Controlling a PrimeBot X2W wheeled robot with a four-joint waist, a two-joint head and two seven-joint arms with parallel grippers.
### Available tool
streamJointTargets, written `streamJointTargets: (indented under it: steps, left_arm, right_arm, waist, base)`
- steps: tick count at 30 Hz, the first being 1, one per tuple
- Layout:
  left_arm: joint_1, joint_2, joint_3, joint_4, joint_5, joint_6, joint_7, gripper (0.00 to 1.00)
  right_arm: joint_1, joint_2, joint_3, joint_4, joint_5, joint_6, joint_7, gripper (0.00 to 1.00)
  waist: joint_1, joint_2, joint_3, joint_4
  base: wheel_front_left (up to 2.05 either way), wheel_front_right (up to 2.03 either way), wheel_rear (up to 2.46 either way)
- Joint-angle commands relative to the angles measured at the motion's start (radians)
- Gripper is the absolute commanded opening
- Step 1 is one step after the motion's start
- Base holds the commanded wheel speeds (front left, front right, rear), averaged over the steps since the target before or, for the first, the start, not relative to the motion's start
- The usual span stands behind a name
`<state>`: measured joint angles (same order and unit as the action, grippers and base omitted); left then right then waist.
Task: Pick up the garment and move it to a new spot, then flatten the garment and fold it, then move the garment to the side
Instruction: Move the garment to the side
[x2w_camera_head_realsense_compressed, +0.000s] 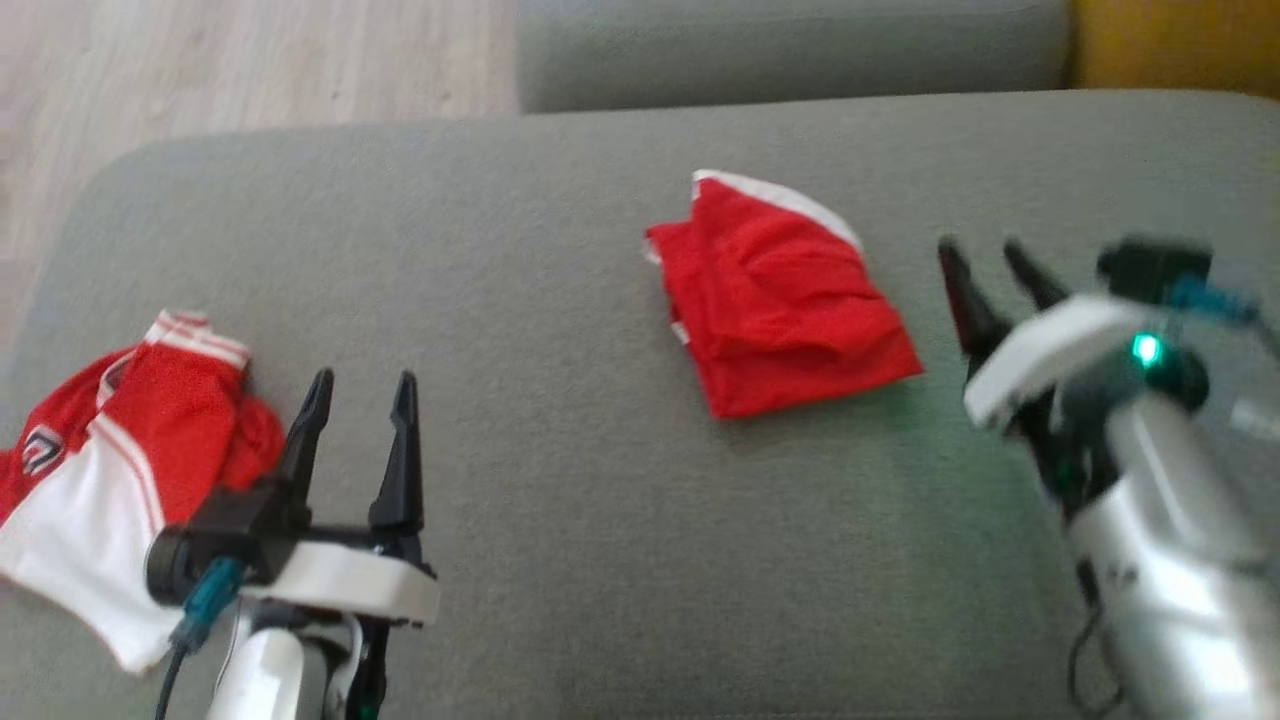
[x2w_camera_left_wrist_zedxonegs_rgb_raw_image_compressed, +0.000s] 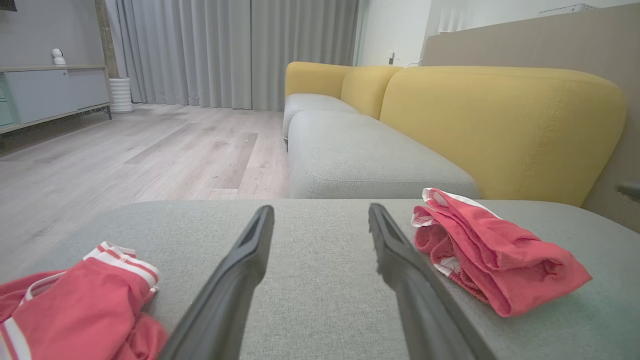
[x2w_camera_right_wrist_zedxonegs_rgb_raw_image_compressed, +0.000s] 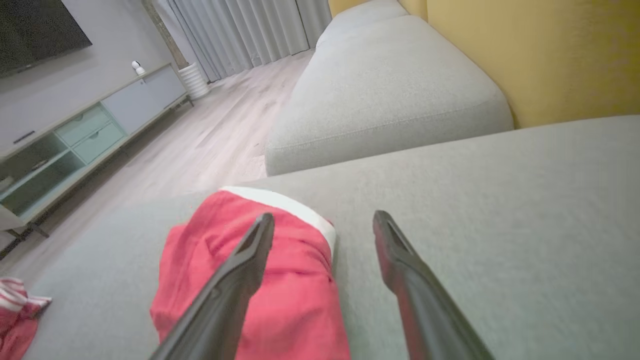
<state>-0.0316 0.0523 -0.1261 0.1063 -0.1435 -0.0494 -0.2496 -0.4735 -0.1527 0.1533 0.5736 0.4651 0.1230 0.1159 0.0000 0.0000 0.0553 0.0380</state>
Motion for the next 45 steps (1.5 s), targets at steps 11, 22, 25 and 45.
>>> streamJointTargets:
  steps: [11,22,25,45]
  left_arm:
    - [-0.128,-0.002,-0.042,-0.021,-0.025,0.014,-0.012,1.00]
    - [-0.156,-0.002,-0.086,-0.025,-0.055,0.045,-0.012,1.00]
    - [-0.155,-0.002,-0.087,-0.026,-0.057,0.052,-0.012,1.00]
    - [-0.138,-0.002,-0.092,-0.014,-0.029,0.001,-0.012,1.00]
  right_arm:
    - [-0.347,-0.067,0.056,0.360,0.117,0.008,0.189,1.00]
    - [-0.460,-0.093,0.075,0.612,0.157,0.008,0.378,1.00]
    - [-0.454,-0.075,0.078,0.632,0.197,0.008,0.457,1.00]
    - [-0.404,-0.132,0.232,0.484,0.263,0.008,0.207,0.00]
  waist:
    - [0.0000,0.0000,0.132,0.171]
    - [0.0000,0.0000,0.183,0.237]
    - [0.0000,0.0000,0.186,0.241]
    - [0.0000,0.0000,0.059,0.003]
  base:
    - [0.00,0.00,0.00]
    - [0.00,0.00,0.00]
    - [0.00,0.00,0.00]
    - [0.00,0.00,0.00]
